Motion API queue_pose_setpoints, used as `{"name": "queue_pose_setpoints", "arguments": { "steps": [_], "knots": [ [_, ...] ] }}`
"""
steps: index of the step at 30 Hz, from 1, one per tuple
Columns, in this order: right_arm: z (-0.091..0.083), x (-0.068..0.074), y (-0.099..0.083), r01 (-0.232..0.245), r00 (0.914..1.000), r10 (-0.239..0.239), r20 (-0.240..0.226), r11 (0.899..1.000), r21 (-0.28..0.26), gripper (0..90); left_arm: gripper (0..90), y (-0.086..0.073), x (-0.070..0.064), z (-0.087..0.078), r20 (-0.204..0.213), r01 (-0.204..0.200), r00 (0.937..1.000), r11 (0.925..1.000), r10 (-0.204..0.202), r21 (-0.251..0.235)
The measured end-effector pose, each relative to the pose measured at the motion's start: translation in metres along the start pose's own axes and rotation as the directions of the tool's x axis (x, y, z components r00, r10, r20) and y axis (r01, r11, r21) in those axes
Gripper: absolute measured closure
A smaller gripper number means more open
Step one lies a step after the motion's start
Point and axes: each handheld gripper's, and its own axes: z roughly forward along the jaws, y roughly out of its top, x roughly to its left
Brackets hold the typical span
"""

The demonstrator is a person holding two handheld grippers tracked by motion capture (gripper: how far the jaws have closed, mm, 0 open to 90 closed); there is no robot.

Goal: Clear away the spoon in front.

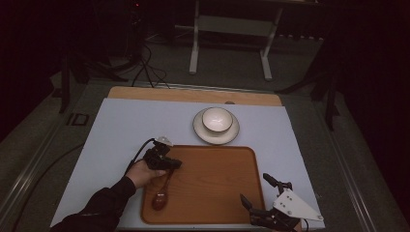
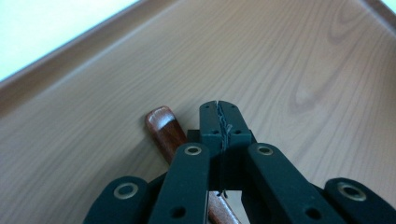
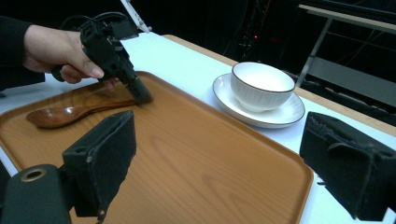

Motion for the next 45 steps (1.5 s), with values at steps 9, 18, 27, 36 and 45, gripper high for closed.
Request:
{"name": "queue_pose_setpoints", "arguments": {
  "steps": [9,18,27,36,45],
  "knots": [
    [0.0,0.0,0.0,-0.001,1.0,0.001,-0.001,1.0,0.001,10.7,88.8,-0.003,0.009,-0.005,-0.054,0.01,0.9985,0.9999,-0.01,0.007],
    [0.001,0.0,0.0,-0.002,1.0,0.002,-0.006,1.0,0.003,10.7,88.8,-0.009,0.019,-0.013,-0.074,0.04,0.9965,0.9992,-0.04,0.001],
    [0.002,0.001,0.0,0.0,1.0,0.0,-0.007,1.0,0.003,10.7,81.7,0.0,0.005,-0.026,-0.02,-0.023,0.9996,0.9964,0.022,-0.081],
    [0.001,0.0,0.0,-0.004,1.0,0.004,-0.003,1.0,0.001,10.7,71.1,0.008,-0.011,-0.045,0.002,-0.046,0.9989,0.9848,0.047,-0.168],
    [0.002,0.0,-0.001,-0.006,1.0,0.006,-0.001,1.0,0.003,10.7,52.7,0.008,-0.022,-0.067,0.001,-0.032,0.9995,0.9692,0.033,-0.244]
  ]
}}
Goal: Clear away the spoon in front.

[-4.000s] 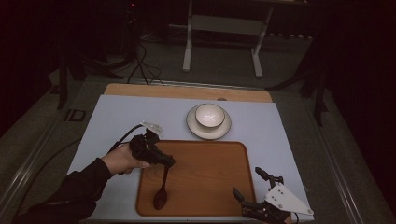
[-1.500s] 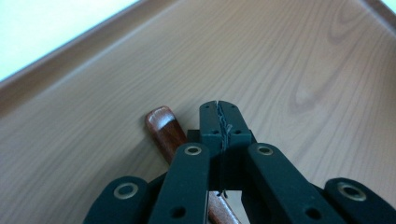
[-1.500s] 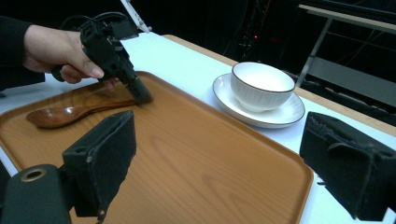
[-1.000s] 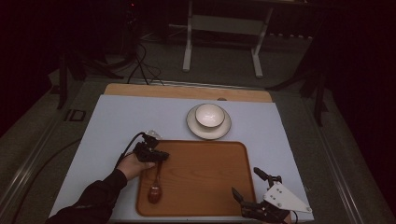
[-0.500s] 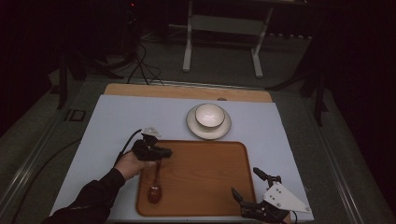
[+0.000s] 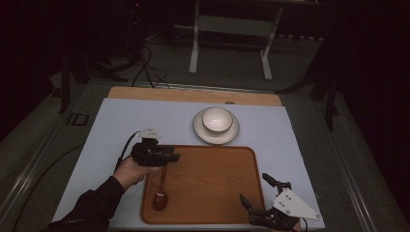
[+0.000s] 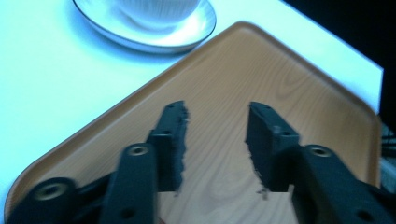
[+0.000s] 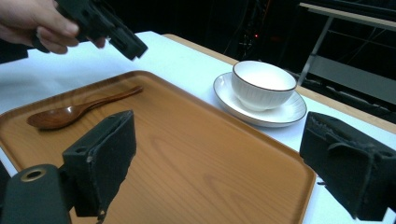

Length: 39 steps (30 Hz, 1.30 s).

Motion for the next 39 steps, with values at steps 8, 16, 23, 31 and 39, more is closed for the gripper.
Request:
{"name": "queue_pose_setpoints", "arguments": {
  "steps": [8,16,23,31,39],
  "knots": [
    [0.002,0.0,-0.001,-0.002,1.0,0.002,0.0,1.0,0.005,10.7,48.6,0.002,-0.009,-0.023,-0.002,0.008,1.0,0.9989,-0.008,-0.047],
    [0.002,0.0,-0.001,-0.002,1.0,0.002,0.005,1.0,0.003,10.6,48.7,-0.001,-0.019,-0.045,-0.017,-0.002,0.9999,0.9969,0.001,-0.078],
    [0.002,0.0,-0.001,0.0,0.9999,0.0,0.01,1.0,0.003,10.6,48.7,-0.009,-0.023,-0.061,-0.044,-0.009,0.999,0.9956,0.005,-0.093],
    [0.001,-0.001,-0.001,-0.001,0.9999,0.001,0.016,1.0,0.001,10.6,48.7,-0.025,-0.021,-0.082,-0.063,0.018,0.9976,0.9906,-0.027,-0.135],
    [0.002,-0.001,-0.002,0.002,0.9998,-0.002,0.018,1.0,0.003,10.5,48.7,-0.045,-0.021,-0.094,-0.07,0.046,0.9959,0.9877,-0.057,-0.149]
  ]
}}
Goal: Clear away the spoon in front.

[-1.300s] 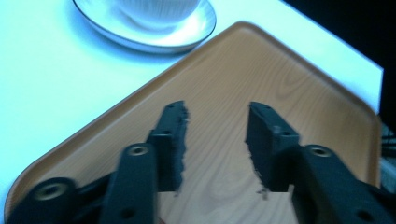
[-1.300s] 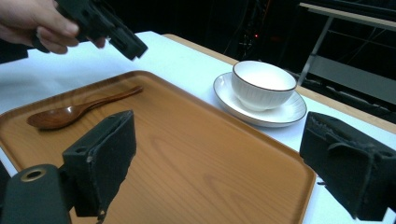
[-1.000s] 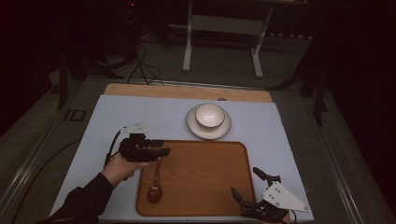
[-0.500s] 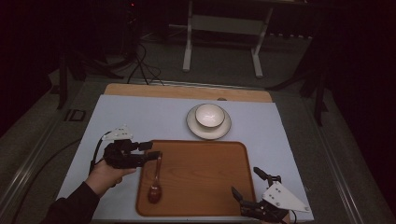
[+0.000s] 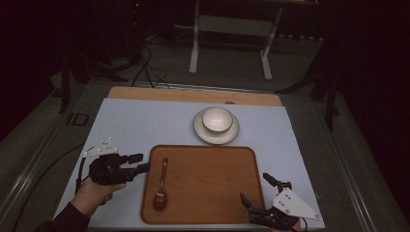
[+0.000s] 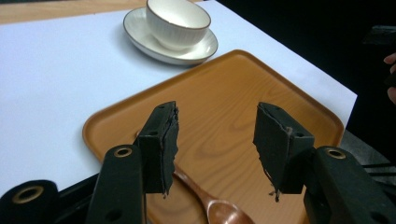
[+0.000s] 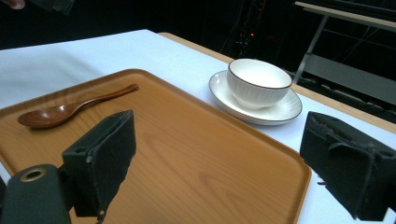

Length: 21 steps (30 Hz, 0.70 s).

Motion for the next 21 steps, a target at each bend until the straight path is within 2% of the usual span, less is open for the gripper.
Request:
{"name": "queue_pose_setpoints", "arguments": {
  "steps": [3,7,10,12,17,21],
  "knots": [
    [0.0,0.0,0.0,0.001,1.0,-0.001,-0.001,1.0,0.002,10.5,48.7,-0.008,0.001,-0.002,0.0,0.016,0.9999,0.9999,-0.016,-0.001],
    [0.001,0.0,-0.001,0.003,1.0,-0.003,-0.003,1.0,0.003,10.6,48.7,-0.019,0.0,-0.003,-0.011,0.017,0.9998,0.9998,-0.017,0.006],
    [0.001,0.0,-0.001,0.001,1.0,-0.001,-0.004,1.0,0.004,10.6,48.6,-0.024,0.001,-0.005,0.005,0.01,0.9999,0.9999,-0.01,-0.013],
    [0.001,0.0,-0.002,0.001,1.0,-0.001,-0.005,1.0,0.004,10.6,48.5,-0.027,0.002,-0.005,0.0,0.014,0.9999,0.9998,-0.014,-0.015],
    [0.001,0.001,-0.002,0.005,1.0,-0.005,-0.007,1.0,0.005,10.5,46.4,-0.035,0.001,-0.002,-0.017,-0.014,0.9998,0.9998,0.014,0.014],
    [0.001,0.001,-0.003,0.008,0.9999,-0.008,-0.008,1.0,0.008,10.6,41.8,-0.038,0.001,-0.001,-0.012,-0.019,0.9997,0.9994,0.019,0.028]
  ]
}}
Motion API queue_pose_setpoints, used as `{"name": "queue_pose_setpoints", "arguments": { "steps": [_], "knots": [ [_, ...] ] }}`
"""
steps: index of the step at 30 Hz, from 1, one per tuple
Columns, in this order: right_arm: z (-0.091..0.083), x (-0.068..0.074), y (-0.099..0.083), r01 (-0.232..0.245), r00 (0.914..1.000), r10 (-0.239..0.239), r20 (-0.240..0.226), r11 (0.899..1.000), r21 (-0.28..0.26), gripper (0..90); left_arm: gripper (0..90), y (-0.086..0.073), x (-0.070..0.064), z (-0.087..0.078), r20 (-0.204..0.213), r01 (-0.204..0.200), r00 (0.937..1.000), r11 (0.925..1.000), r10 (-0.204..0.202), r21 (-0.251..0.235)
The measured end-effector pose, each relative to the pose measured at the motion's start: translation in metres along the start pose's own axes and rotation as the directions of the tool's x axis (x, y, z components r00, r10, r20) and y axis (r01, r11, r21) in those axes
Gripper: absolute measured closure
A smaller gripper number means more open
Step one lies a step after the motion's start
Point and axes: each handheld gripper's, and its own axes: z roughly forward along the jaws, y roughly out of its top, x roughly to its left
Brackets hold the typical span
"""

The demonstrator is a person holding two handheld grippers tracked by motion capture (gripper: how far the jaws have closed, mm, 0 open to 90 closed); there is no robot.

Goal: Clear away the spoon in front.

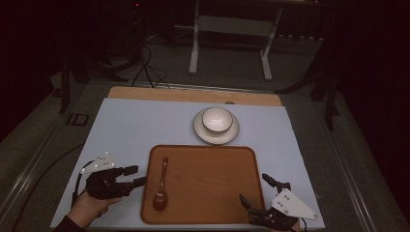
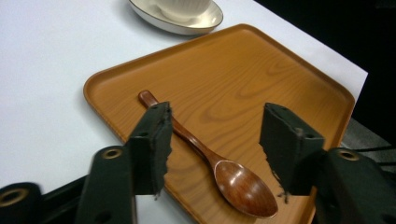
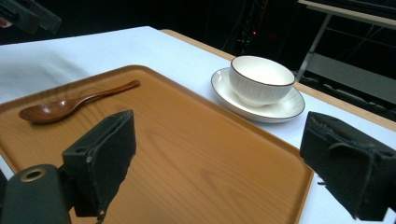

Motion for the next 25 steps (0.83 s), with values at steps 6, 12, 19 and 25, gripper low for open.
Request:
{"name": "queue_pose_setpoints", "arguments": {
  "steps": [6,12,19,25],
  "knots": [
    [0.001,-0.001,-0.002,-0.004,1.0,0.004,-0.006,1.0,0.01,10.6,34.3,-0.004,-0.001,0.004,0.018,-0.014,0.9997,0.9997,0.013,0.022],
    [0.003,-0.002,-0.005,-0.005,1.0,0.005,-0.008,1.0,0.021,10.6,31.3,-0.008,-0.004,0.013,0.003,-0.049,0.9988,0.9967,0.049,0.064],
    [0.005,-0.003,-0.007,-0.005,0.9999,0.005,-0.01,0.999,0.032,10.6,30.8,-0.01,-0.005,0.019,0.007,-0.066,0.9978,0.9934,0.066,0.094],
    [0.004,-0.002,-0.006,0.002,1.0,-0.001,-0.007,1.0,0.028,10.6,31.0,-0.009,-0.006,0.019,0.014,-0.066,0.9978,0.9937,0.065,0.091]
  ]
}}
